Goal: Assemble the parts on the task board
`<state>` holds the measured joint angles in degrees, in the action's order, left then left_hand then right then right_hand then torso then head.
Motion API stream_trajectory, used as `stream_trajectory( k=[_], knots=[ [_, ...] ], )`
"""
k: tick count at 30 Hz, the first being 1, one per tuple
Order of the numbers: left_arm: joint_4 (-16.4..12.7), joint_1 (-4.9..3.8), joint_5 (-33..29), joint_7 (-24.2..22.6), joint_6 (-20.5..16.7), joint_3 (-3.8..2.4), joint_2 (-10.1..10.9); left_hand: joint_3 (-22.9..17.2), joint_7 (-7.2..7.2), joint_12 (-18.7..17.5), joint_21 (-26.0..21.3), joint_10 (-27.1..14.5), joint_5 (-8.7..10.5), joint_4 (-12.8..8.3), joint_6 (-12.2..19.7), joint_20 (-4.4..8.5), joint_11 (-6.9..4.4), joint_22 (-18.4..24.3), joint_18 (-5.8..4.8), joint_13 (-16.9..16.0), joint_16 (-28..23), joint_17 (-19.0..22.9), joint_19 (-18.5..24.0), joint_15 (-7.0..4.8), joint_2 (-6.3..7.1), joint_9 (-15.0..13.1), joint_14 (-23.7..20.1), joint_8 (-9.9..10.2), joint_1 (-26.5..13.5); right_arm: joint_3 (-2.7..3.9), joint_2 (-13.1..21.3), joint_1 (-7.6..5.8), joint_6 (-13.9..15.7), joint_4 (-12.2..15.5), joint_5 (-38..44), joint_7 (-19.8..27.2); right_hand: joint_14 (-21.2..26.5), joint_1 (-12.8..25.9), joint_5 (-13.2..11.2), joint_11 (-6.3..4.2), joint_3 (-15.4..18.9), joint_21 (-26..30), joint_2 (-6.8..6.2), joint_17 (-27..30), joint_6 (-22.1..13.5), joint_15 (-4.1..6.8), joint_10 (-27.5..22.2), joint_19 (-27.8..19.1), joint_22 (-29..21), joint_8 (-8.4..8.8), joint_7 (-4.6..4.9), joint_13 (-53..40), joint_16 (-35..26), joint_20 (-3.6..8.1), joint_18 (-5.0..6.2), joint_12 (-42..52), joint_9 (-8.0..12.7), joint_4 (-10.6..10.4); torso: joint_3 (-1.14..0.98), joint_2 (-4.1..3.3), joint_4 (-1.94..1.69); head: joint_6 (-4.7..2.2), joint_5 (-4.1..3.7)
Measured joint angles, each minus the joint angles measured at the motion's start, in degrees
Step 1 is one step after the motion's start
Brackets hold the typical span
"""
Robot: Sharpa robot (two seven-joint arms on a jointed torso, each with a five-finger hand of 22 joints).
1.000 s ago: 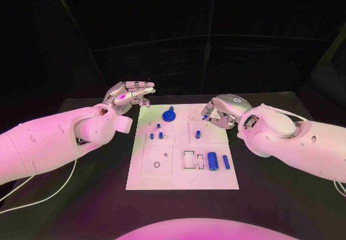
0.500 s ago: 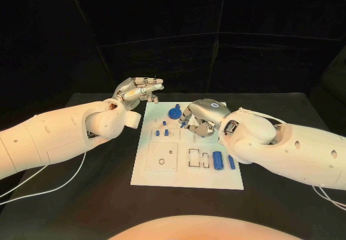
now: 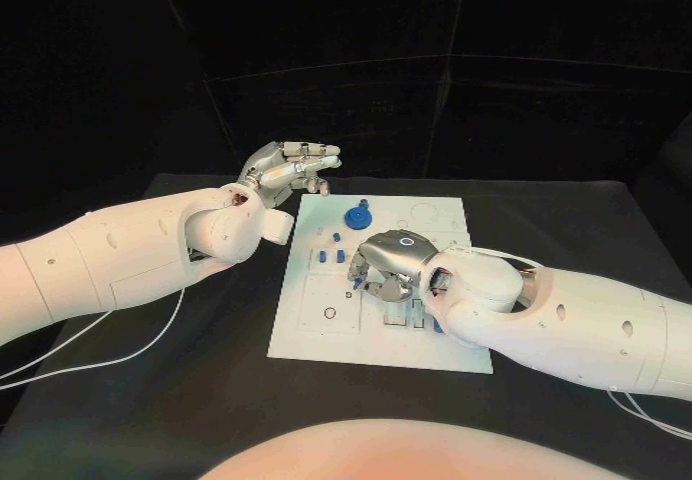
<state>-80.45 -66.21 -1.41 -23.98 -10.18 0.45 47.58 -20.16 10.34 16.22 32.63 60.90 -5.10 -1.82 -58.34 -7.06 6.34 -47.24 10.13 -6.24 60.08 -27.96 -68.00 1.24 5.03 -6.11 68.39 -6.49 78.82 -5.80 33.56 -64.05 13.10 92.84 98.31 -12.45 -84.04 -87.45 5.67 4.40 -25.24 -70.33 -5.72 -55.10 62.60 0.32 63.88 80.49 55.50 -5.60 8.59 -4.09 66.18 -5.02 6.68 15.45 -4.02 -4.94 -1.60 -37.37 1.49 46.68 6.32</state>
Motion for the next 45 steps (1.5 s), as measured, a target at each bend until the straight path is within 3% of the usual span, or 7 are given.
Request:
stream_trajectory(
  k=[21, 45],
  knots=[
    [0.1, -0.02, 0.0, 0.0, 0.0, 0.00, -0.5, 0.2, 0.20, 0.0, -0.2, 0.0, 0.00, -0.2, 0.2, 0.00, 0.00, 0.0, -0.01, 0.0, 0.0, 0.0, 0.0, 0.20, 0.00, 0.0, -0.2, 0.0, 0.0, -0.10, -2.6, 1.77, -1.7, -2.6, 2.7, 0.2, 0.0, 0.4, 0.0, 0.00, -0.1, 0.0, 0.00, 0.0, 0.0, 0.00, 0.0, 0.0, -0.1, 0.06, 0.00, 0.0, 0.0, 0.00, 0.00, 0.0, 0.0, 0.1, -0.04, 0.00, -0.01, 1.10, 1.65],
    [0.4, -0.03, 0.0, 0.1, 0.3, 0.00, -0.8, 0.2, 0.20, 0.3, -0.2, -0.4, 0.00, -0.2, 0.2, 0.00, 0.00, 0.1, -0.01, 0.0, 0.0, 0.1, 0.0, 0.20, 0.00, 0.0, -0.2, 0.0, 0.0, -0.10, -3.2, 1.92, -0.9, -3.4, 4.3, 0.2, 0.0, 0.4, 0.0, 0.00, -0.3, 0.0, 0.00, 0.0, 0.0, 0.00, 0.0, 0.0, -0.1, 0.12, 0.00, 0.0, 0.0, 0.00, 0.00, 0.0, 0.0, 0.3, -0.03, 0.02, -0.01, 1.42, 2.19]
  ],
)
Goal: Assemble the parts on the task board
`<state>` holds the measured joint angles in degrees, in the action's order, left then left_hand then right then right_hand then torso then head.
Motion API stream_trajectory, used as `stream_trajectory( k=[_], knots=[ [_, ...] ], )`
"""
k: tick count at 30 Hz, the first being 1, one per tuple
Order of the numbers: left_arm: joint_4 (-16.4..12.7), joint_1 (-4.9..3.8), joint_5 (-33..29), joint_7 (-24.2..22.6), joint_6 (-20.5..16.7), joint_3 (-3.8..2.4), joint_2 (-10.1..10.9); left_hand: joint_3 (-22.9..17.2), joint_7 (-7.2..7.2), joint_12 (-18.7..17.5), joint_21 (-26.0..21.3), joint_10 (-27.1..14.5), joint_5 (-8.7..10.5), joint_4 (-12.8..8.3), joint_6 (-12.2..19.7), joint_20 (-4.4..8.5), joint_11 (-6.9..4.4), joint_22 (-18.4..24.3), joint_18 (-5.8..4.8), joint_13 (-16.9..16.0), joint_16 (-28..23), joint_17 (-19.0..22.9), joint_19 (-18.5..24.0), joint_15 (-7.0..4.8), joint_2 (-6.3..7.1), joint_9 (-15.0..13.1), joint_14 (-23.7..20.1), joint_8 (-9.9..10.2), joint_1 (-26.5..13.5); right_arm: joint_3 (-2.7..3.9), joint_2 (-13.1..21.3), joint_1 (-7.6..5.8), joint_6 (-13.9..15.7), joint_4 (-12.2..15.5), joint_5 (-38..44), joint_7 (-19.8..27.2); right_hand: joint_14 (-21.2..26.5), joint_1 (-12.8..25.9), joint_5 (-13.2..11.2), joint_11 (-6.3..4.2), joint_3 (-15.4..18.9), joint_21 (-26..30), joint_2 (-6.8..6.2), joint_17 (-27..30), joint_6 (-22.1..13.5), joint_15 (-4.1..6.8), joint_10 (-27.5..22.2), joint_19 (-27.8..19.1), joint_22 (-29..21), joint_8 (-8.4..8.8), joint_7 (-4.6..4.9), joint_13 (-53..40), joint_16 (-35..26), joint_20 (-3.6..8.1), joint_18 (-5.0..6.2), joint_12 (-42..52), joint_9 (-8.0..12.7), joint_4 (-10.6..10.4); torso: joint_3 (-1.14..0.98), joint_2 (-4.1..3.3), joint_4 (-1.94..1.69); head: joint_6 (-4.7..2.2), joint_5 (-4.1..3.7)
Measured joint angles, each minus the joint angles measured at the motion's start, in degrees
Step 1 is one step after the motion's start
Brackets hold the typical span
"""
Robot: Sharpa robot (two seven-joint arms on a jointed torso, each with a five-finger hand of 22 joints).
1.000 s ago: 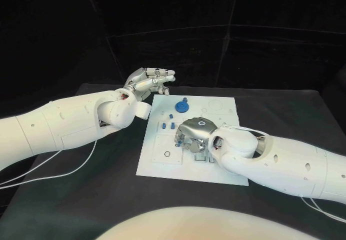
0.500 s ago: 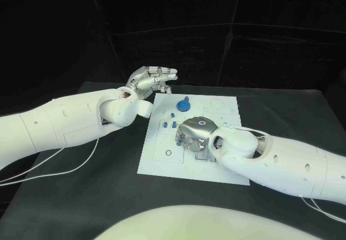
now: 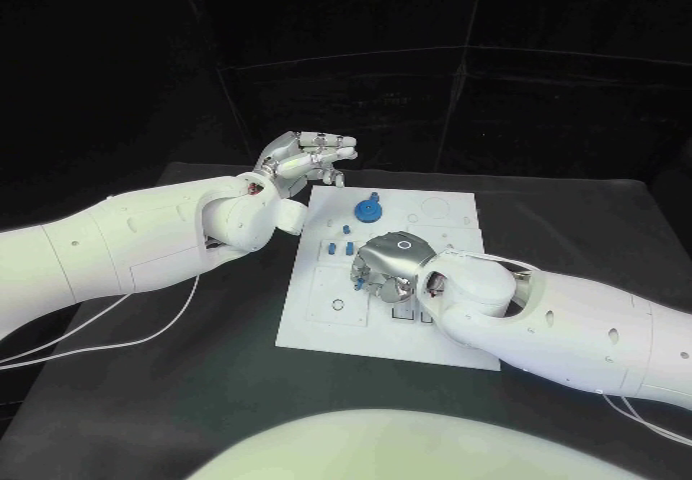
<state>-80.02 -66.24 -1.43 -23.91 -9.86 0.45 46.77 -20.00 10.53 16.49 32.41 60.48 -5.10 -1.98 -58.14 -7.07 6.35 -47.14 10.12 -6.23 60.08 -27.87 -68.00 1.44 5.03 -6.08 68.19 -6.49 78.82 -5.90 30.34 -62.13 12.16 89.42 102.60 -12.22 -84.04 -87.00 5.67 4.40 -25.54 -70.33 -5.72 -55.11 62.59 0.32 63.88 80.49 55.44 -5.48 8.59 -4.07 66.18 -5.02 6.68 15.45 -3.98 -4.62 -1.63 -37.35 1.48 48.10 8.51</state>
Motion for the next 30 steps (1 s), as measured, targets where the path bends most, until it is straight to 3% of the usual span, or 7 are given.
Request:
stream_trajectory(
  k=[30],
  knots=[
    [0.1, 0.00, 0.0, 0.1, 0.3, 0.00, -0.1, 0.0, 0.00, 0.0, 0.0, 0.0, 0.00, 0.0, 0.0, 0.00, 0.00, 0.0, 0.00, 0.0, 0.0, 0.0, 0.0, 0.00, 0.00, 0.0, 0.0, 0.0, 0.0, 0.00, -1.1, 0.00, -0.9, -0.8, 0.6, -0.7, 0.0, 0.5, 0.2, 0.00, -0.2, 0.0, 0.01, 0.1, 0.0, 0.00, 0.0, 0.0, -0.1, 0.01, 0.00, -0.1, 0.0, 0.00, 0.00, 0.0, 0.1, 0.2, 0.03, 0.00, 0.00, 0.61, 0.47]
  ],
)
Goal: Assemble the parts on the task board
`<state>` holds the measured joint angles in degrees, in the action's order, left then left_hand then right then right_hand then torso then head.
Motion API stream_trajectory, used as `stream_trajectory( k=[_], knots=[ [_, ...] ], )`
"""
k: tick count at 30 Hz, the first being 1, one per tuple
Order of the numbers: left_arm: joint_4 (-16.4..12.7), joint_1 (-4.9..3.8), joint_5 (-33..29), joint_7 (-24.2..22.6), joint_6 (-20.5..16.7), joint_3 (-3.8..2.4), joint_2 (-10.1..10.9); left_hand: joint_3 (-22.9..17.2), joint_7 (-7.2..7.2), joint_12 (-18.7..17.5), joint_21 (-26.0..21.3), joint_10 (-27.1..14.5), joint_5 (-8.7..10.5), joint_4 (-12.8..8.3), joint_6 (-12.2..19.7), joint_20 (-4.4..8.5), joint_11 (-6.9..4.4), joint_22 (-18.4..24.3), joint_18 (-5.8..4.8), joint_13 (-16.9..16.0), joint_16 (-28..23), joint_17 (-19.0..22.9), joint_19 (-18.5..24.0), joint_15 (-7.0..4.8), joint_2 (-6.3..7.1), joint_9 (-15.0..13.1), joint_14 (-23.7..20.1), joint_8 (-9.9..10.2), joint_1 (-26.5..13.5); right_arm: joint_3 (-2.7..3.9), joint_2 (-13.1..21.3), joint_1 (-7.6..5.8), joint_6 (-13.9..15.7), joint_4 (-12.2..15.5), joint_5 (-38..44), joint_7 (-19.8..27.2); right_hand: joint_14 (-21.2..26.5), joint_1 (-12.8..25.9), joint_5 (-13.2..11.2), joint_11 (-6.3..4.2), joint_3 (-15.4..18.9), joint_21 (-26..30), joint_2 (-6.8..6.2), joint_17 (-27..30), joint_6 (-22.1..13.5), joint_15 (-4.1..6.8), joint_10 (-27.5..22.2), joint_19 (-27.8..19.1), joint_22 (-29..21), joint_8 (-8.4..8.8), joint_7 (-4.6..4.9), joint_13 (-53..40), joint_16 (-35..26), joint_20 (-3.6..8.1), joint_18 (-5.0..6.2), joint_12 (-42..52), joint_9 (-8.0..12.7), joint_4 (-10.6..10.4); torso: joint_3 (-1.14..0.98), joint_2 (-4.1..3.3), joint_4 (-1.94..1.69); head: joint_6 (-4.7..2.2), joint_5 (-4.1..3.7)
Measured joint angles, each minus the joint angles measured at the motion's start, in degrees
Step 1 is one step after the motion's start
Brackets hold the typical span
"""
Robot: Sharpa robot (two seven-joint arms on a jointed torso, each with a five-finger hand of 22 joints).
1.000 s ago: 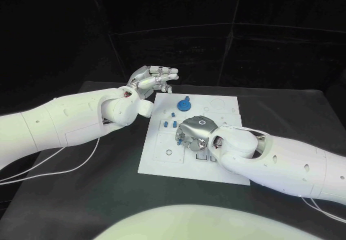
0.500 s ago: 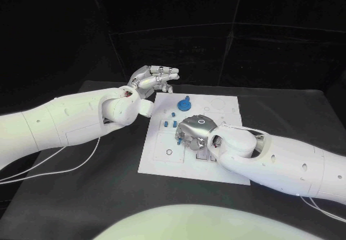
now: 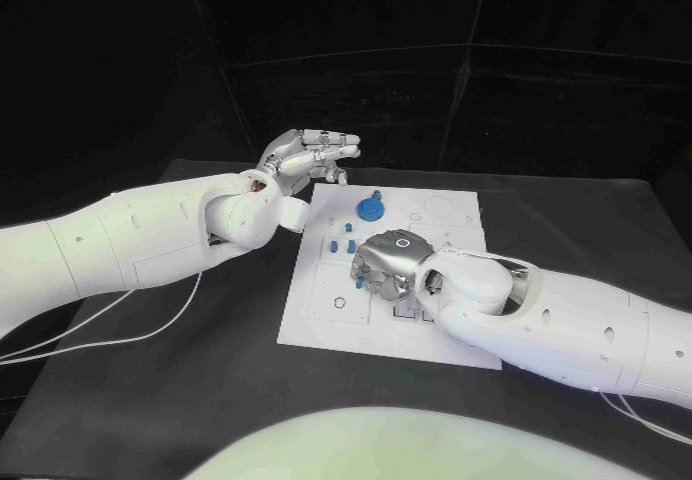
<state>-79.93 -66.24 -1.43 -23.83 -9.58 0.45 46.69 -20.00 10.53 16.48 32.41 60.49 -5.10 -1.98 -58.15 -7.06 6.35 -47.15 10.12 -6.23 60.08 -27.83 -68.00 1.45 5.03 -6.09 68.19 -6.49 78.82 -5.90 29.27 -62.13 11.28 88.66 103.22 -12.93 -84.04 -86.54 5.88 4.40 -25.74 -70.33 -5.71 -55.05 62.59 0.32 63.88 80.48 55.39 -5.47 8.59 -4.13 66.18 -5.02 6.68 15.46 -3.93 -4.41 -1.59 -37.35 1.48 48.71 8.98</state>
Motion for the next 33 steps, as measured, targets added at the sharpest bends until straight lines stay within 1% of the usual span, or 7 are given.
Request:
stream_trajectory(
  k=[12, 17, 21, 27, 29, 31, 33],
  knots=[
    [0.1, 0.00, 0.0, 0.1, 0.1, 0.00, -0.1, 0.0, 0.00, 0.0, 0.0, 0.0, 0.00, 0.0, 0.0, 0.00, 0.00, 0.0, 0.00, 0.0, 0.0, 0.0, 0.0, 0.00, 0.00, 0.0, 0.0, 0.0, 0.0, 0.05, -0.6, -0.03, -1.5, -0.5, 0.0, -0.4, 0.0, 1.0, 0.0, 0.00, -0.4, 0.0, -0.31, 0.1, 0.2, 0.00, 0.0, 0.0, -0.4, 0.19, 0.18, 0.0, 0.0, 0.00, 0.01, -0.5, 0.0, 0.0, -0.03, -0.01, 0.05, 0.00, 0.01],
    [0.1, 0.00, 0.0, 0.1, 0.1, 0.00, -0.1, 0.0, 0.00, 0.0, 0.0, 0.0, 0.00, 0.0, 0.0, 0.00, 0.00, 0.0, 0.00, 0.0, 0.0, 0.0, 0.0, 0.00, 0.00, 0.0, 0.0, 0.0, 0.0, 0.06, -1.0, -0.04, -2.3, -1.0, 0.0, -0.6, 0.0, 2.4, 0.0, 0.02, -0.4, 0.3, -1.00, 0.4, 0.0, 0.00, 0.0, 0.0, -0.8, 0.66, 0.35, 0.0, 0.0, 0.00, 0.00, -1.0, 0.0, 0.0, -0.03, -0.01, 0.05, 0.14, -0.02],
    [0.1, 0.00, 0.0, 0.1, 0.2, 0.00, -0.1, 0.0, 0.21, 0.0, 0.0, 0.0, 0.00, 0.0, 0.2, 0.00, 0.00, 0.1, 0.00, 0.0, 0.0, 0.1, 0.0, 0.00, 0.00, 0.0, 0.0, 0.0, 0.0, 0.05, -1.0, -0.04, -2.6, -1.2, 0.0, -0.6, 0.0, 3.5, 0.2, 0.67, -0.3, 0.6, -1.56, 0.8, -0.6, 0.00, -1.0, -0.3, -1.4, 1.03, 0.56, 0.2, -0.4, -0.35, 0.01, -1.8, 0.1, 0.0, -0.03, -0.01, 0.04, 0.21, -0.03],
    [0.2, 0.00, 0.0, 0.1, 0.2, 0.00, -0.1, 0.0, 0.21, 0.1, 0.0, -0.3, 0.00, 0.0, 0.2, 0.00, 0.15, 0.1, 0.00, 0.0, 0.0, 0.2, 0.0, 0.00, 0.00, 0.1, 0.0, 0.0, 0.0, 0.02, -1.0, -0.02, -2.5, -1.4, -0.2, -0.6, 0.7, 6.9, 2.6, 1.65, 2.4, 3.0, -3.70, 2.1, -4.1, -0.74, -5.8, -1.9, -4.8, 1.70, 1.32, 0.6, -1.5, -1.23, 0.00, -4.0, 0.3, -0.6, -0.01, 0.01, 0.05, 0.22, -0.01],
    [0.2, 0.00, 0.0, 0.1, 0.2, 0.00, -0.2, 0.0, 0.21, 0.2, 0.0, -0.4, 0.00, 0.0, 0.2, 0.00, 0.00, 0.1, 0.00, 0.0, 0.0, 0.2, 0.0, 0.00, 0.00, 0.1, 0.0, 0.0, 0.0, 0.00, -1.0, -0.01, -2.4, -1.5, -0.3, -0.5, 0.8, 7.5, 2.6, 1.95, 3.4, 4.1, -3.62, 2.3, -4.7, -0.82, -6.9, -2.5, -6.3, 1.70, 1.64, 0.5, -1.5, -1.42, 0.00, -4.2, 0.3, -0.7, -0.01, 0.01, 0.05, 0.22, -0.01],
    [0.2, 0.00, 0.0, 0.1, 0.2, 0.00, -0.2, 0.0, 0.42, 0.2, 0.0, -0.4, 0.00, 0.0, 0.4, 0.00, 0.00, 0.1, 0.00, 0.0, 0.0, 0.2, 0.0, 0.00, 0.00, 0.1, 0.0, 0.0, 0.0, -0.01, -0.9, 0.01, -2.1, -1.5, -0.4, -0.4, 1.0, 7.9, 3.0, 2.05, 4.5, 5.4, -3.77, 2.5, -5.8, -0.97, -7.8, -3.2, -8.4, 1.70, 1.54, 0.4, -1.7, -1.36, 0.00, -4.2, 0.3, -0.8, -0.01, 0.02, 0.05, 0.15, -0.02],
    [0.3, 0.00, 0.0, 0.1, 0.2, 0.00, -0.3, 0.2, 0.22, 0.2, 0.0, -0.4, 0.00, -0.2, 0.6, 0.00, 0.00, 0.1, 0.00, 0.0, 0.0, 0.2, 0.0, 0.00, 0.00, 0.1, 0.0, 0.0, 0.0, -0.01, -0.6, 0.01, -1.3, -1.3, -0.7, -0.3, 1.0, 8.4, 3.3, 2.04, 5.6, 6.4, -3.70, 2.5, -6.4, -1.03, -8.2, -3.4, -9.8, 1.70, 1.41, 0.4, -1.8, -1.52, 0.92, -4.2, 0.3, -1.0, -0.03, 0.04, 0.05, -0.01, -0.14]
  ],
)
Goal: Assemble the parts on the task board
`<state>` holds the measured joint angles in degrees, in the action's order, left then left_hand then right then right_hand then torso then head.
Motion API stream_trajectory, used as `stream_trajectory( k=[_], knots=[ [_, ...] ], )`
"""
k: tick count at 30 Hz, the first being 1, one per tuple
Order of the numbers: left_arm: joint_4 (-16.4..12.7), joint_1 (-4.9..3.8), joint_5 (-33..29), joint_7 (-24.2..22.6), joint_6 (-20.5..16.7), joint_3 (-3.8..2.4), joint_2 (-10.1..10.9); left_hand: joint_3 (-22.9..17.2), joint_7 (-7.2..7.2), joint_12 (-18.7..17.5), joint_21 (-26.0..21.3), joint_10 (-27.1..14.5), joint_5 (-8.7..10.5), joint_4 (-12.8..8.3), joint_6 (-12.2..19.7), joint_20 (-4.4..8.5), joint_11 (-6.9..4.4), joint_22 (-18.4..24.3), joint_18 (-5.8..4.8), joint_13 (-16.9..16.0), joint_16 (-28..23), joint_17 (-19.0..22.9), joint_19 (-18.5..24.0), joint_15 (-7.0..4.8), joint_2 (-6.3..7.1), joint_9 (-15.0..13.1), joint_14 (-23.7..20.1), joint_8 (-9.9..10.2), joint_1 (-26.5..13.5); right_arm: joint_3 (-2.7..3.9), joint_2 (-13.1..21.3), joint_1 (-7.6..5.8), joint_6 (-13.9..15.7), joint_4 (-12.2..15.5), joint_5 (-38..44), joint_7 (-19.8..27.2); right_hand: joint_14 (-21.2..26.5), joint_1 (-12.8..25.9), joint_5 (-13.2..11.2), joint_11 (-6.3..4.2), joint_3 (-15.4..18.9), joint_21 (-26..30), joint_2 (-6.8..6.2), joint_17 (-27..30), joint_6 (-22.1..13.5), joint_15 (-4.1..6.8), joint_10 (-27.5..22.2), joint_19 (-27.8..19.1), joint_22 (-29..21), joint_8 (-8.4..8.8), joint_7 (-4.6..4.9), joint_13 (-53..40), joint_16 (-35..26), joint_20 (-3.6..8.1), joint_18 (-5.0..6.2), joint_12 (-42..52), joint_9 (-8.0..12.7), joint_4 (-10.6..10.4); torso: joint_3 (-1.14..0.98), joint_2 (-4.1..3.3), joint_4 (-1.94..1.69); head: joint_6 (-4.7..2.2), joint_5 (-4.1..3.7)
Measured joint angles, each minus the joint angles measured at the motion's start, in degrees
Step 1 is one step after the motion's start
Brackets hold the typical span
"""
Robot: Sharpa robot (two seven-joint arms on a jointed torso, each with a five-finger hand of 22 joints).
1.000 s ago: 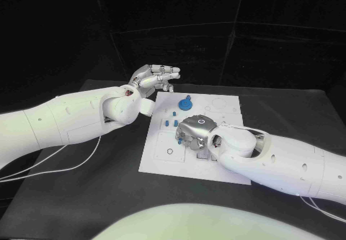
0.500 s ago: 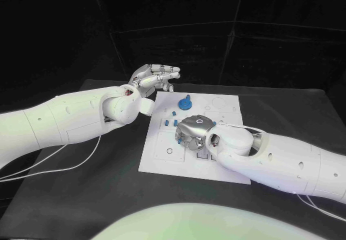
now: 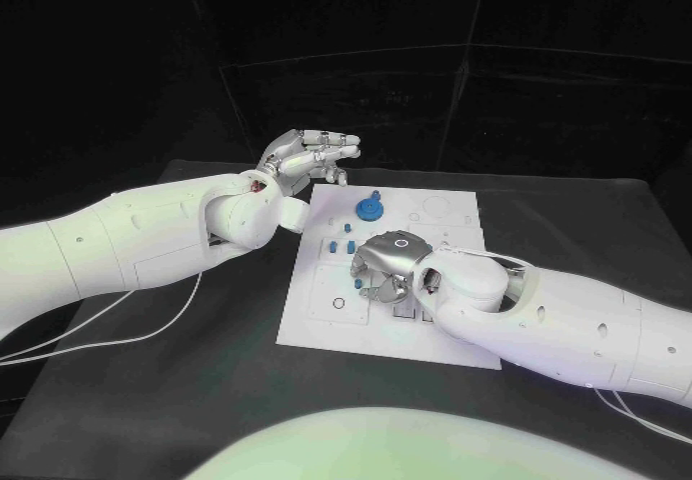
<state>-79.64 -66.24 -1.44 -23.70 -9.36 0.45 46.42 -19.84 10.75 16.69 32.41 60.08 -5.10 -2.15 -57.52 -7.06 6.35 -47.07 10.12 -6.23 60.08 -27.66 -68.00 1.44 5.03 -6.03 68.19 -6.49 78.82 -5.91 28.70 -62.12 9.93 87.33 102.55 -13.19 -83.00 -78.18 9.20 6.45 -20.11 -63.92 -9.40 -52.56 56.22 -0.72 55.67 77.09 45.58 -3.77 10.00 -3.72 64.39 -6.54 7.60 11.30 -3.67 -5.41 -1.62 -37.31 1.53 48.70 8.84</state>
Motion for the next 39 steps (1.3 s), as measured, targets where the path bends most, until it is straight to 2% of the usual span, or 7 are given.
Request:
stream_trajectory(
  k=[3, 7, 11, 15, 17, 23, 39],
  knots=[
    [0.1, 0.00, 0.0, 0.0, 0.0, 0.00, 0.0, 0.0, -0.01, 0.0, 0.0, -0.2, 0.00, 0.0, 0.0, 0.00, 0.21, 0.0, 0.00, 0.0, 0.0, 0.0, 0.0, 0.00, 0.00, 0.0, 0.0, 0.0, 0.0, 0.00, 1.1, 0.00, 1.6, 1.0, -0.4, 0.4, 0.0, 0.0, 0.3, 0.00, 0.9, 0.2, 0.00, -0.5, -0.5, 0.00, 0.0, 0.0, -0.4, 0.00, -0.08, -0.1, 0.3, 0.00, 0.00, 0.5, 0.0, 0.0, -0.04, 0.00, 0.01, -0.18, -0.12],
    [0.2, 0.00, 0.0, 0.0, 0.0, 0.00, 0.0, 0.0, -0.01, 0.0, 0.0, -0.2, 0.00, 0.0, 0.0, 0.00, 0.21, 0.1, 0.00, 0.0, 0.0, 0.1, 0.0, 0.21, 0.00, 0.0, -0.2, 0.0, 0.0, 0.02, 4.1, 0.00, 4.2, 3.4, -1.1, 1.2, -0.8, -0.5, 0.7, -0.02, 2.3, 0.2, 0.49, -16.4, -0.5, -0.09, 0.0, 0.0, -0.5, 0.00, -0.07, -0.2, 12.3, 0.00, 0.00, 2.0, -0.1, 0.4, -0.04, 0.02, 0.05, -0.34, -0.26],
    [0.3, 0.00, 0.0, -0.1, 0.0, 0.00, 0.2, 0.0, -0.01, 0.0, 0.0, -0.2, 0.00, 0.0, 0.0, 0.00, 0.21, 0.1, -0.01, 0.0, 0.0, 0.1, 0.0, 0.21, 0.00, 0.0, -0.2, 0.0, 0.0, 0.12, 8.4, -0.48, 6.4, 6.4, -2.0, 1.8, -0.8, -1.0, 0.9, -0.32, 2.4, 0.2, 0.99, -18.4, -0.5, -0.09, 0.3, 0.0, -0.5, 0.00, -0.07, -0.2, 13.8, 0.01, 0.00, 2.6, -0.1, 0.6, -0.01, 0.07, 0.13, -0.55, -0.44],
    [0.4, 0.00, 0.0, -0.1, 0.0, 0.00, 0.3, 0.0, -0.01, 0.0, 0.0, -0.2, 0.00, 0.0, 0.0, 0.00, 0.21, 0.1, -0.01, 0.0, 0.0, 0.1, 0.0, 0.21, 0.00, 0.0, -0.2, 0.0, 0.0, 2.09, 11.8, -1.50, 7.2, 7.9, -3.5, 1.9, -0.7, -1.0, 0.9, -0.53, 3.0, 0.5, 0.99, -18.8, -0.5, -0.09, 0.5, 0.2, -0.6, 0.00, -0.11, -0.2, 14.2, 0.22, 0.00, 2.7, -0.1, 0.5, 0.00, 0.10, 0.23, -0.98, -0.90],
    [0.4, 0.00, 0.0, -0.1, 0.0, 0.01, 0.3, 0.0, -0.01, 0.0, 0.0, -0.2, 0.00, 0.0, 0.0, 0.00, 0.21, 0.1, -0.01, 0.0, 0.0, 0.1, 0.0, 0.21, 0.00, 0.0, -0.2, 0.0, 0.0, 2.89, 13.1, -2.22, 7.1, 8.4, -4.4, 1.7, -0.7, -1.0, -1.0, -0.45, 4.2, 1.6, 1.00, -18.3, -0.8, -0.09, 0.1, 0.2, -2.0, 0.00, -0.34, -0.1, 14.0, 0.19, 0.00, 2.9, -0.1, 0.3, 0.03, 0.12, 0.27, -1.15, -1.06],
    [0.5, 0.00, 0.0, -0.1, 0.1, 0.02, 0.2, 0.0, -0.01, 0.2, -0.2, -0.2, 0.00, 0.0, 0.0, 0.00, 0.21, 0.1, -0.01, 0.0, 0.0, 0.1, 0.0, 0.21, 0.00, 0.0, -0.2, 0.0, 0.0, 4.03, 15.9, -4.06, 5.1, 8.1, -7.6, 0.8, -0.7, -0.5, -3.1, -0.21, 9.6, 3.9, 1.00, -16.9, -4.1, -0.09, -3.9, -0.6, -5.3, 0.00, -0.79, -0.1, 13.4, 0.00, 0.00, 2.9, -0.1, -0.5, 0.05, 0.16, 0.39, -1.72, -1.67],
    [0.6, 0.01, 0.0, -0.1, 0.3, 0.05, -0.1, 0.0, -0.01, 0.2, -0.2, -0.2, 0.00, 0.0, 0.0, 0.00, 0.21, 0.1, -0.02, 0.0, 0.0, 0.1, 0.0, 0.21, 0.00, 0.0, -0.2, 0.0, 0.0, 4.26, 15.1, -4.59, -3.5, 4.6, -9.6, -1.0, -0.7, -3.6, -3.1, -0.20, 13.0, 4.3, 3.08, -17.0, -4.7, -0.09, -4.5, -0.6, -5.6, 0.00, -1.38, -0.1, 13.4, 0.00, -0.01, 4.6, -0.1, -0.4, 0.09, 0.04, 0.30, -2.07, -2.09]
  ],
)
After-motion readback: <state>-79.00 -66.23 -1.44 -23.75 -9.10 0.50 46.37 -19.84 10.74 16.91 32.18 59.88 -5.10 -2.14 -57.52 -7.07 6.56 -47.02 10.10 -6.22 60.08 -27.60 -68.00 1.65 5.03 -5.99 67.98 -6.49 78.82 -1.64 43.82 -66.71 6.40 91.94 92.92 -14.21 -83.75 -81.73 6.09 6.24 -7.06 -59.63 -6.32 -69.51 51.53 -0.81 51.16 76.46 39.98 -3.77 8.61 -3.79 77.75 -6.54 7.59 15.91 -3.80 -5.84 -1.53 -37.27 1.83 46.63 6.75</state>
